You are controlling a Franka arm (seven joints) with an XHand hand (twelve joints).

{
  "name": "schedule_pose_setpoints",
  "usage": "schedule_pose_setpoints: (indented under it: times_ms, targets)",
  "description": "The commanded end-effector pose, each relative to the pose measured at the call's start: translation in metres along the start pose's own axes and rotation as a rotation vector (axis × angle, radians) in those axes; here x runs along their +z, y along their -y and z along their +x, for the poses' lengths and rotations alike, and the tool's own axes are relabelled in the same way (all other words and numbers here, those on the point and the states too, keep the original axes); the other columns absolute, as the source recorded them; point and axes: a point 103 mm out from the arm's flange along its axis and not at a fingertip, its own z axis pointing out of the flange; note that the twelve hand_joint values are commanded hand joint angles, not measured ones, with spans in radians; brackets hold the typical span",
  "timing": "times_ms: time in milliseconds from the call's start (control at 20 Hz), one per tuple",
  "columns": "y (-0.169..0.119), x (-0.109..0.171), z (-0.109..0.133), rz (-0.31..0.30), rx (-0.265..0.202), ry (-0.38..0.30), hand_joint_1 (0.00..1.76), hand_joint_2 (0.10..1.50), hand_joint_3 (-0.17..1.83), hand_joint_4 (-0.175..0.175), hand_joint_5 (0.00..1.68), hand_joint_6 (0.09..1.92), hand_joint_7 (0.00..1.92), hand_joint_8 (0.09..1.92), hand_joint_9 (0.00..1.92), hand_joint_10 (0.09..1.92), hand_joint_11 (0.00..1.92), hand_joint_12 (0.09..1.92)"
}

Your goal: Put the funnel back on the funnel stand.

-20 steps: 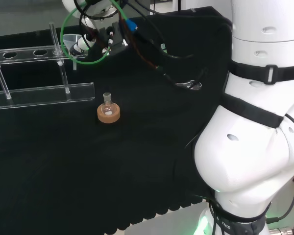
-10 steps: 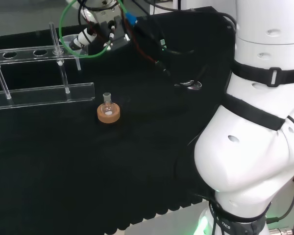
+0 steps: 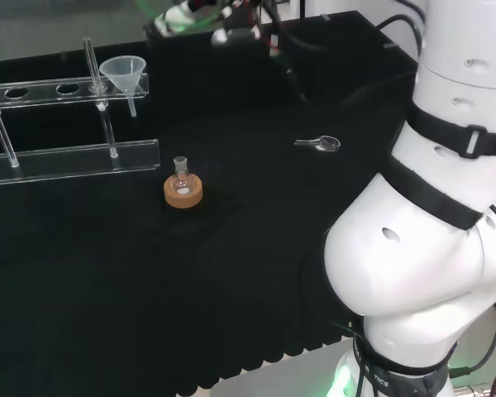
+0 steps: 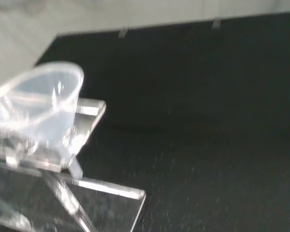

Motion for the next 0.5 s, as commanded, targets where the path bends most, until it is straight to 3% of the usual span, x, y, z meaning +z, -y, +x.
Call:
schedule_pose_setpoints:
  times_ms: [50,150,300,500]
  targets:
    - [0.043,-0.055,-0.033,-0.055,-0.113,-0.218,0.33,0.7,0.02,-0.103,0.0,0.09,0.0,0.09,0.0,0.09,0.0,1.28]
    - [0.045,-0.055,-0.039,-0.071,-0.111,-0.219,0.32,0.7,0.02,-0.1,0.0,0.09,0.0,0.09,0.0,0.09,0.0,1.26]
    - [0.041,-0.052,-0.049,-0.094,-0.07,-0.259,0.32,0.71,0.03,-0.096,0.0,0.09,0.0,0.09,0.0,0.09,0.0,1.25]
    - [0.034,-0.046,-0.047,-0.091,-0.077,-0.27,0.32,0.72,0.03,-0.093,0.0,0.09,0.0,0.09,0.0,0.09,0.0,1.26]
